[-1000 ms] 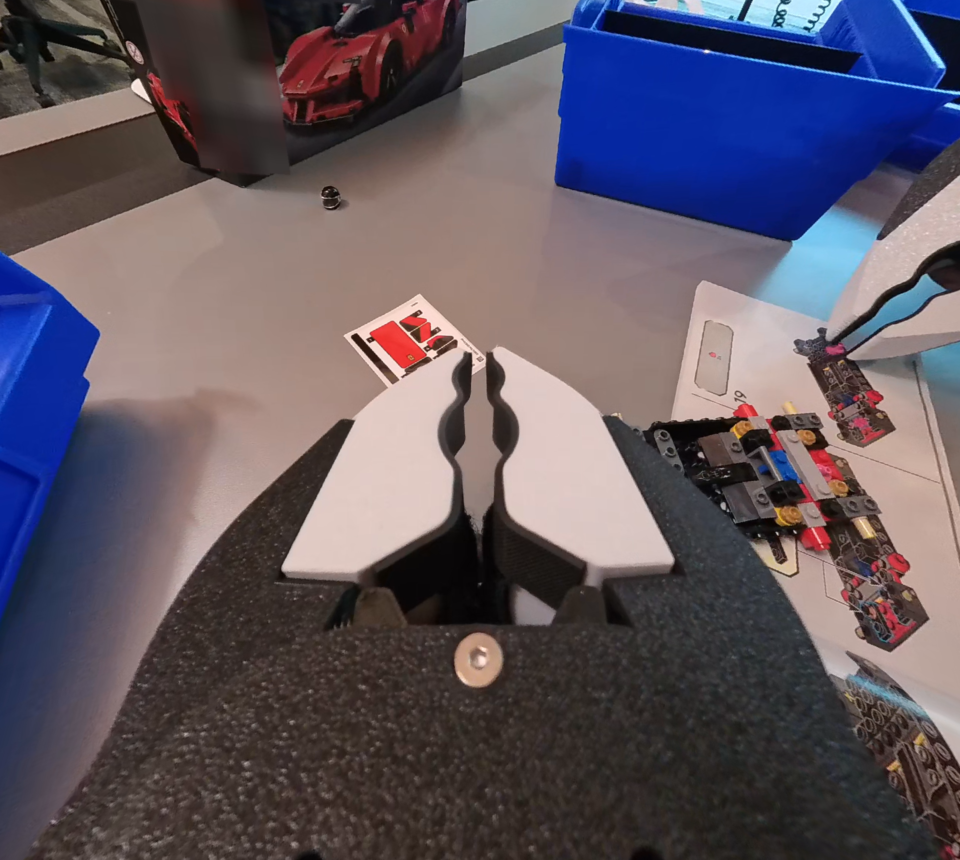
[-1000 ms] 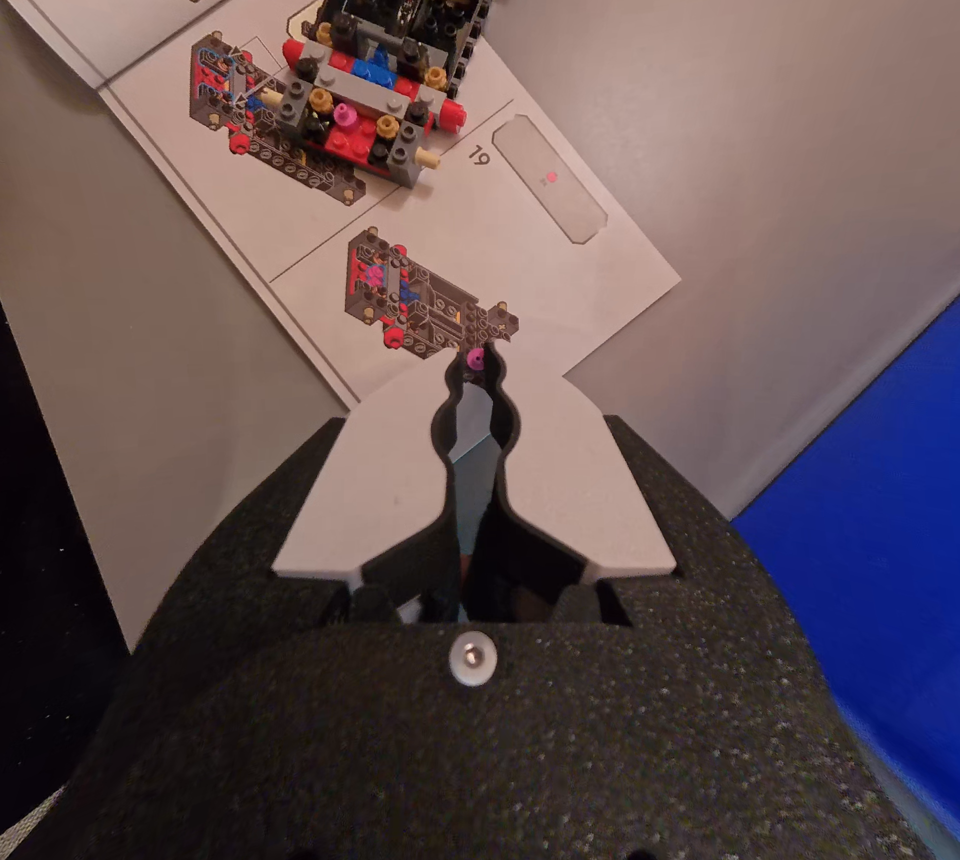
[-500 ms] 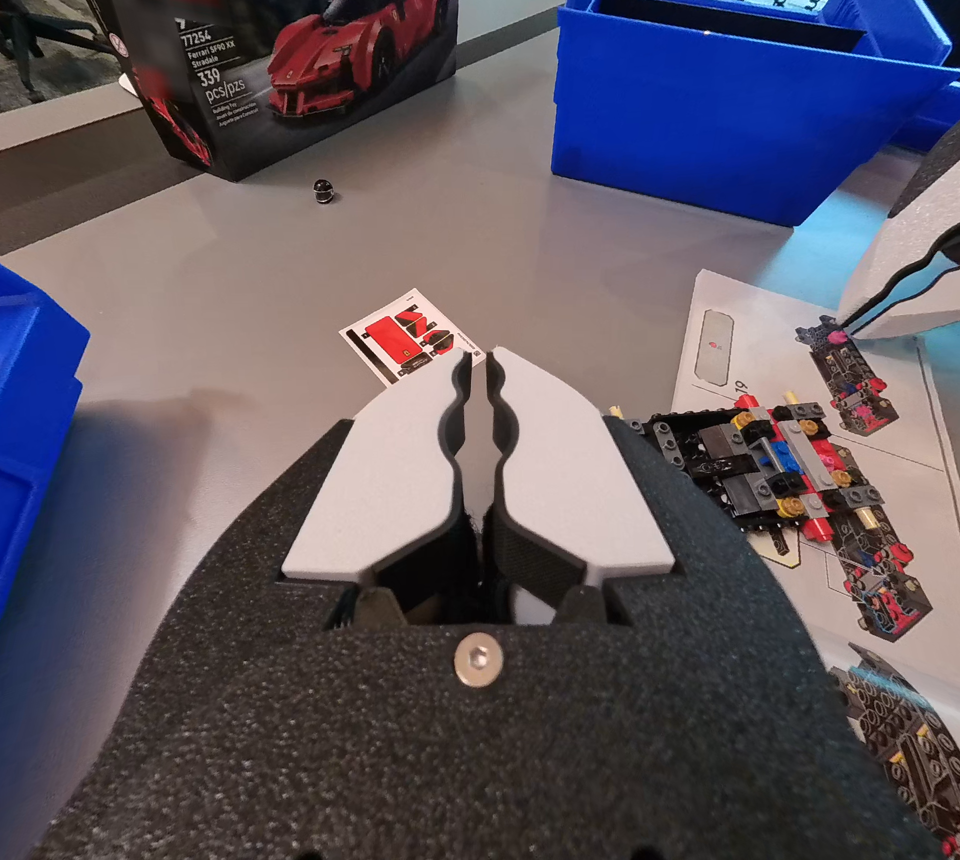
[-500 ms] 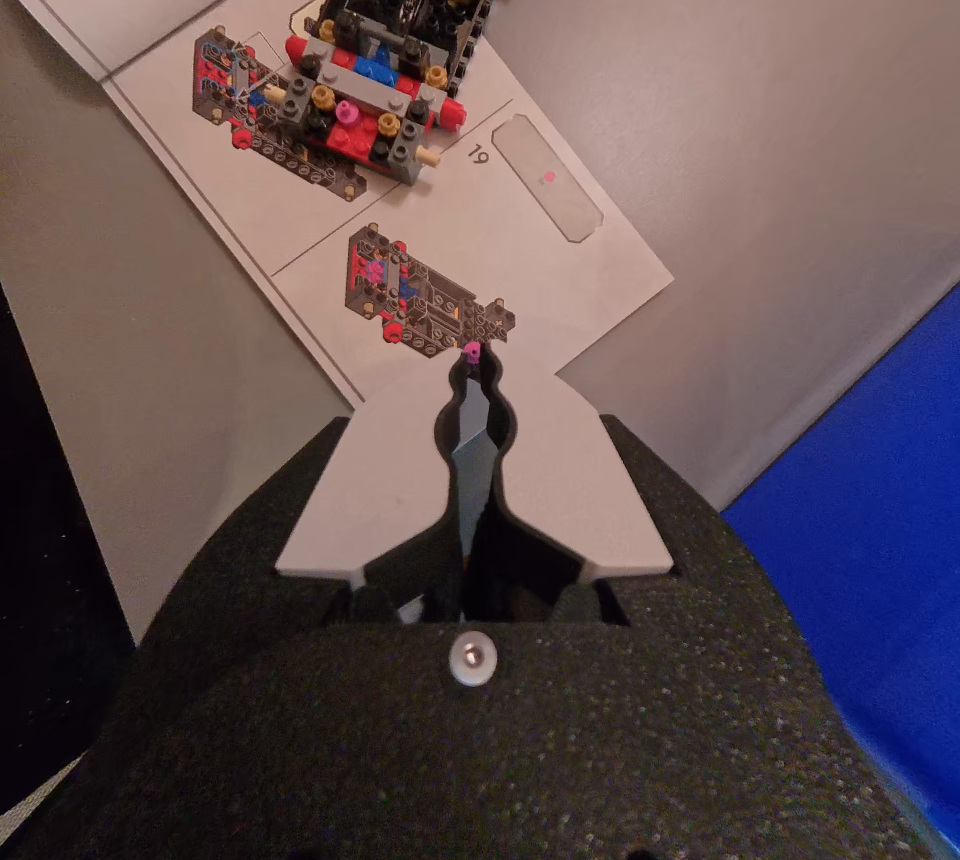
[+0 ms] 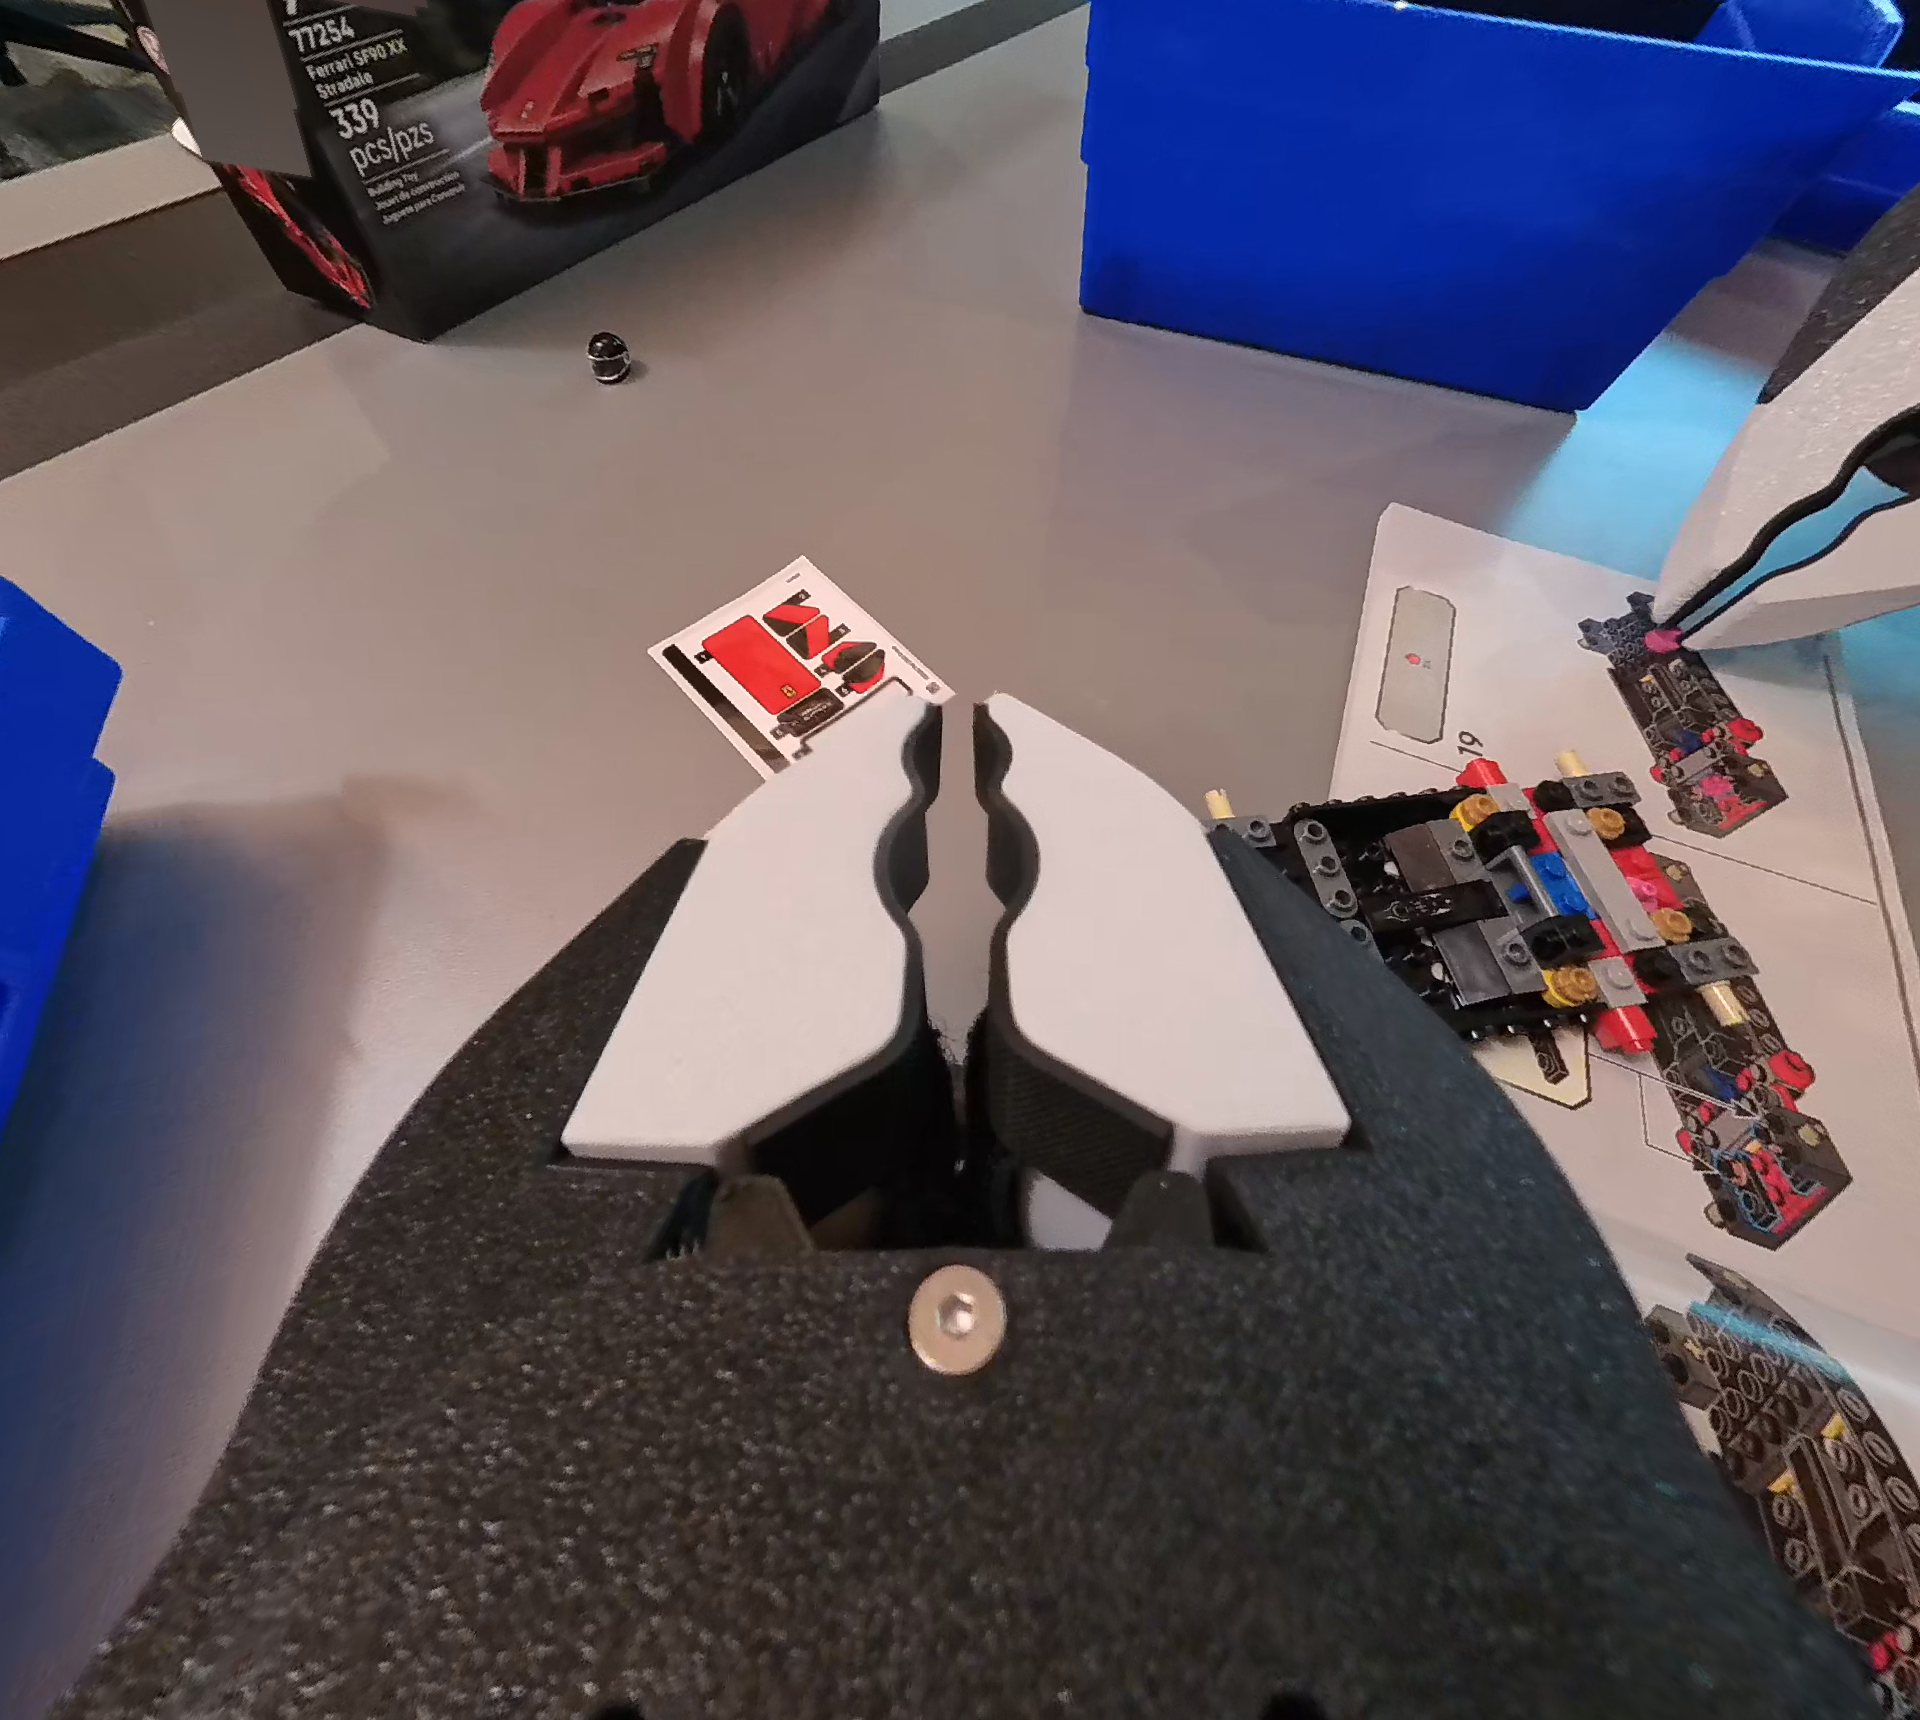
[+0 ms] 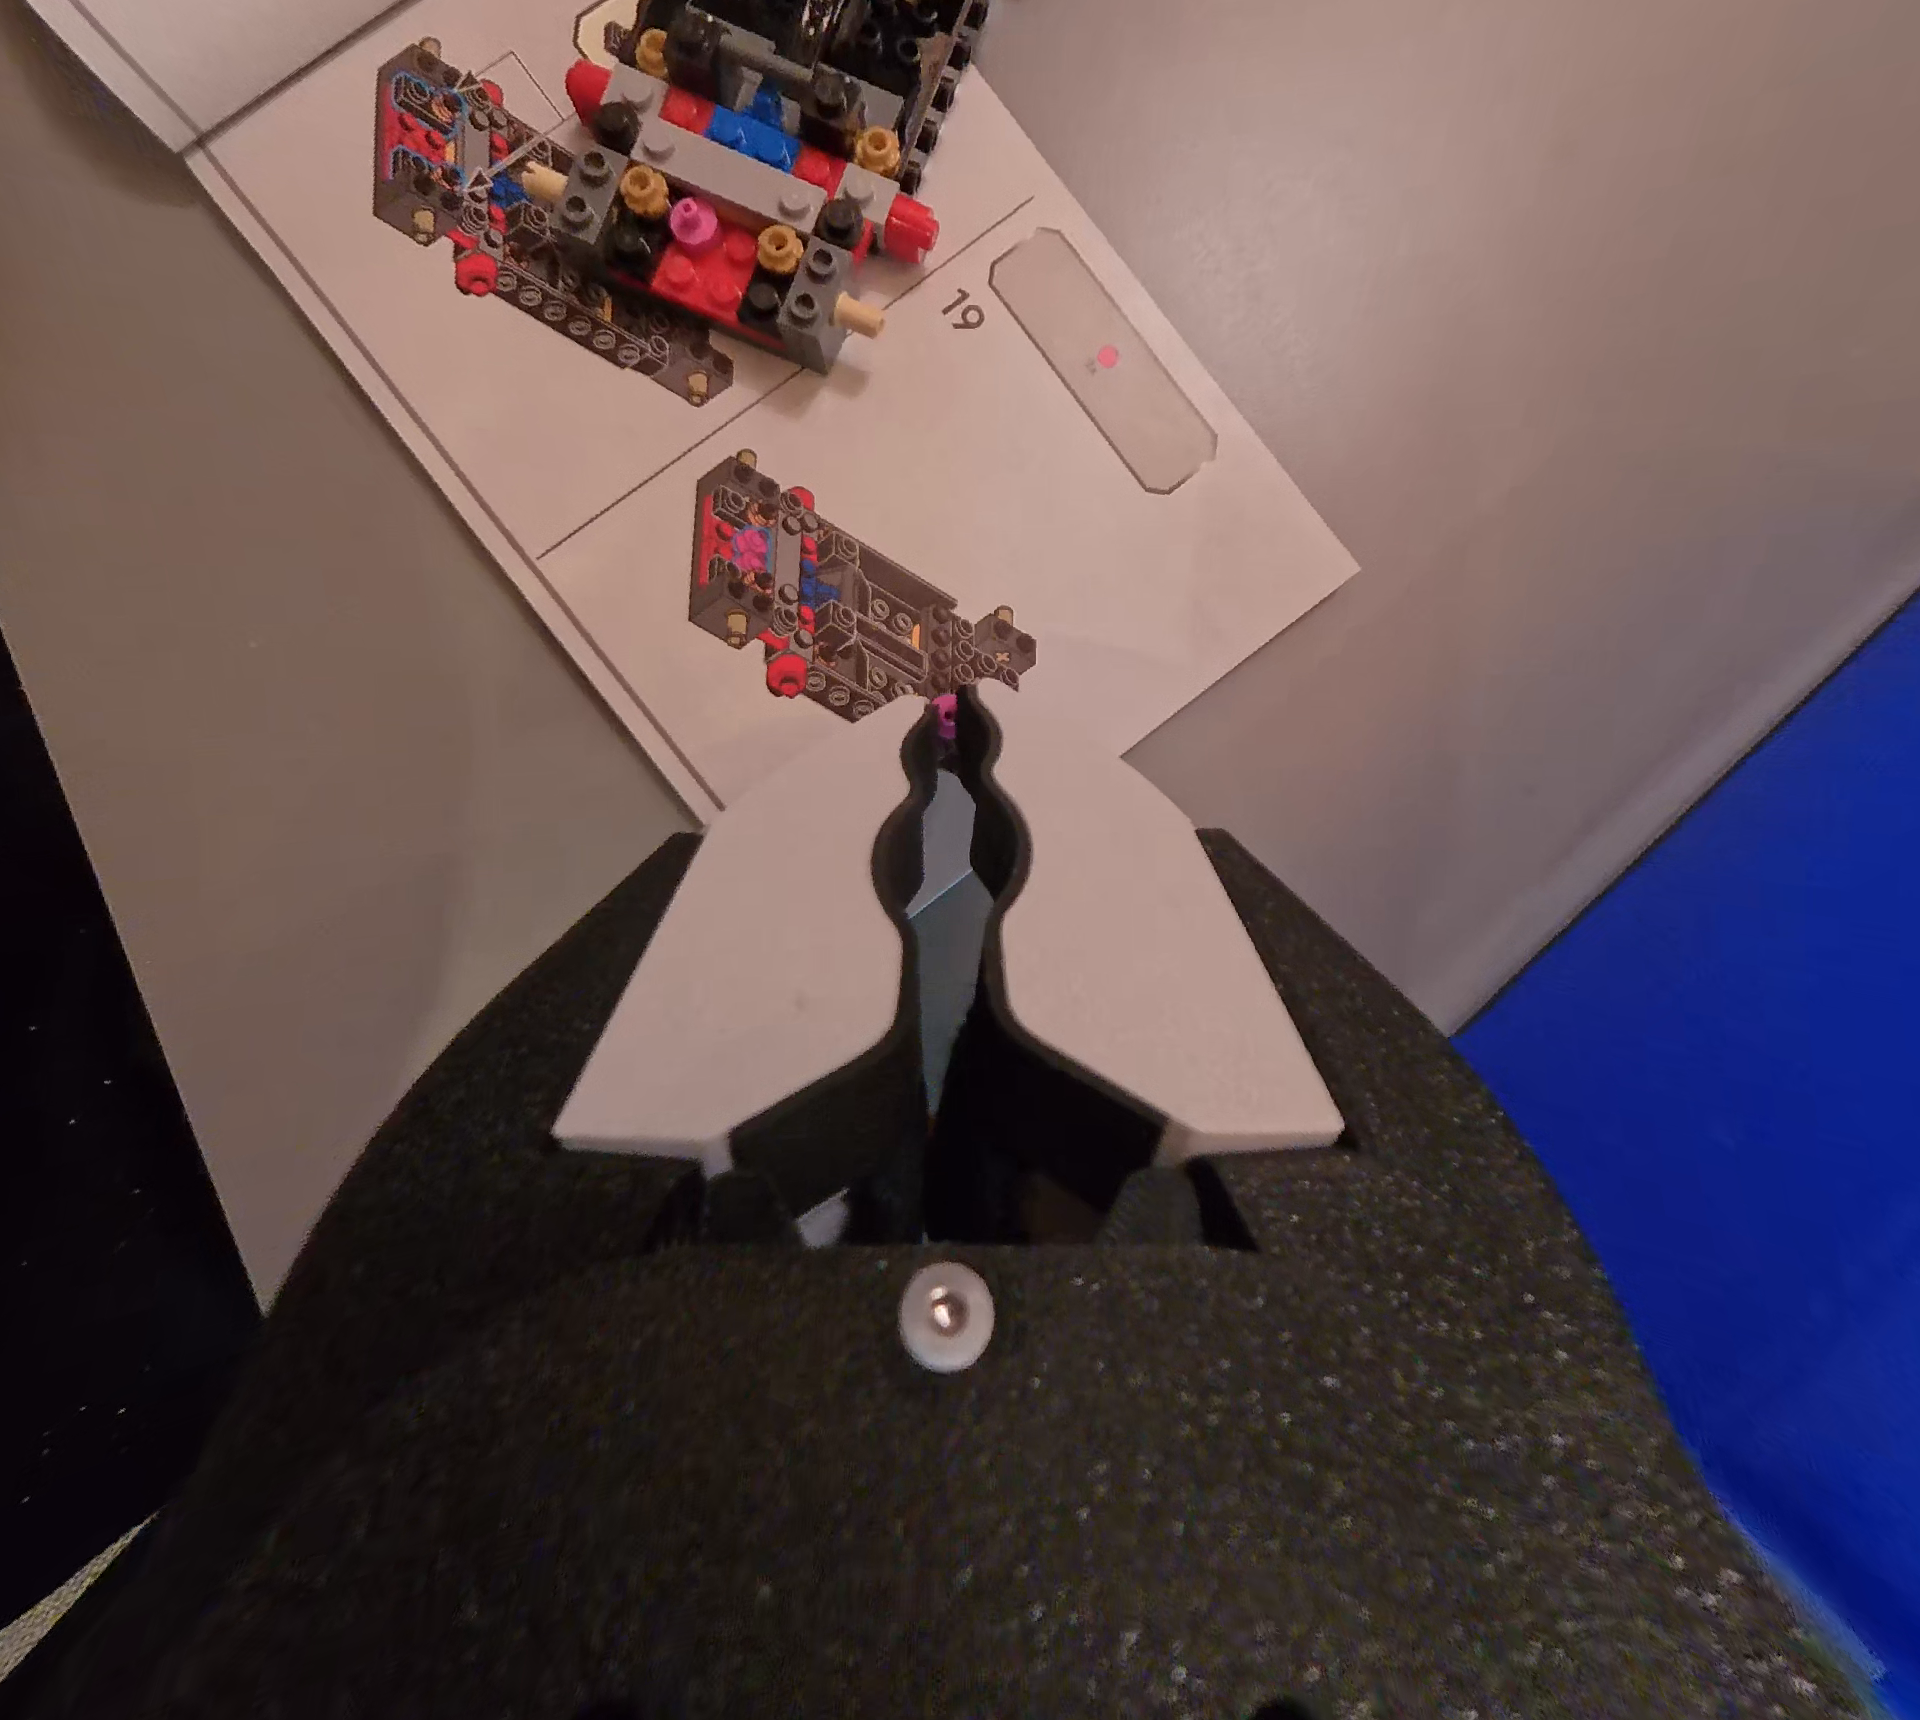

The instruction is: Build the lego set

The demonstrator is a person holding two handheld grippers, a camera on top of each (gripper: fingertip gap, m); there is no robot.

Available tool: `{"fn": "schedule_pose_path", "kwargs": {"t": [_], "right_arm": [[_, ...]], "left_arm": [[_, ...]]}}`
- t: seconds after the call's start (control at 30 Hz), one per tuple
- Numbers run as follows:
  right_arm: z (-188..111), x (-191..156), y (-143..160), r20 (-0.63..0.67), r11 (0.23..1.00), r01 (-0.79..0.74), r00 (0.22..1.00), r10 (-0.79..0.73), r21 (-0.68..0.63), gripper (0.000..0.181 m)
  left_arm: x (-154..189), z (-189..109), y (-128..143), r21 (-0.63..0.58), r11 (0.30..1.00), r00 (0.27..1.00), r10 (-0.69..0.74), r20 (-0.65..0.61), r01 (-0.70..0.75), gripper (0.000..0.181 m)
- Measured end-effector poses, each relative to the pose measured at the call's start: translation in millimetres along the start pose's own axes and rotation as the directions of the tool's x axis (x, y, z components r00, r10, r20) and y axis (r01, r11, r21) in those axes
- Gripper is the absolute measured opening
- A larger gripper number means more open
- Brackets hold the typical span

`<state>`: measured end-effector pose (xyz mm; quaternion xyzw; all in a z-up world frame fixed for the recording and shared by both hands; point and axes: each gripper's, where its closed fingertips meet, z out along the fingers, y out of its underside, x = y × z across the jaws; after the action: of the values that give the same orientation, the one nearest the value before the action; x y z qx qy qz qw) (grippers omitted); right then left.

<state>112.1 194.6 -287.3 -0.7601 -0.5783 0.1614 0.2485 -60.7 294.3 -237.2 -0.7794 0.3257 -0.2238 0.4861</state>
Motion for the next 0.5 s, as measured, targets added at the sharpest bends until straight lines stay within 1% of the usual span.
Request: {"fn": "schedule_pose_path", "kwargs": {"t": [0.23, 0.37, 0.43, 0.5], "right_arm": [[-0.6, 0.7, 0.0, 0.001, 1.0, 0.003, 1.0, -0.003, -0.001, 0.002], [-3.0, 2.7, -1.4, -0.014, 1.0, 0.006, 1.0, -0.006, 0.006, 0.002], [-5.0, 2.2, -5.7, -0.013, 0.999, 0.003, 1.0, -0.003, 0.033, 0.002], [-7.1, -2.8, -15.9, 0.016, 0.996, 0.0, 1.0, -0.001, 0.087, 0.002]], "left_arm": [[2.7, 1.5, 2.8, -0.02, 1.0, 1.0, 0.021, -0.008, -0.021, 0.006], [9.7, 3.0, 5.4, -0.035, 0.999, 0.998, 0.019, -0.051, -0.021, 0.006], [15.5, 4.0, 7.3, -0.046, 0.999, 0.996, 0.012, -0.088, -0.016, 0.006], [21.8, 5.3, 10.9, -0.067, 0.998, 0.992, 0.009, -0.126, -0.018, 0.006]]}}
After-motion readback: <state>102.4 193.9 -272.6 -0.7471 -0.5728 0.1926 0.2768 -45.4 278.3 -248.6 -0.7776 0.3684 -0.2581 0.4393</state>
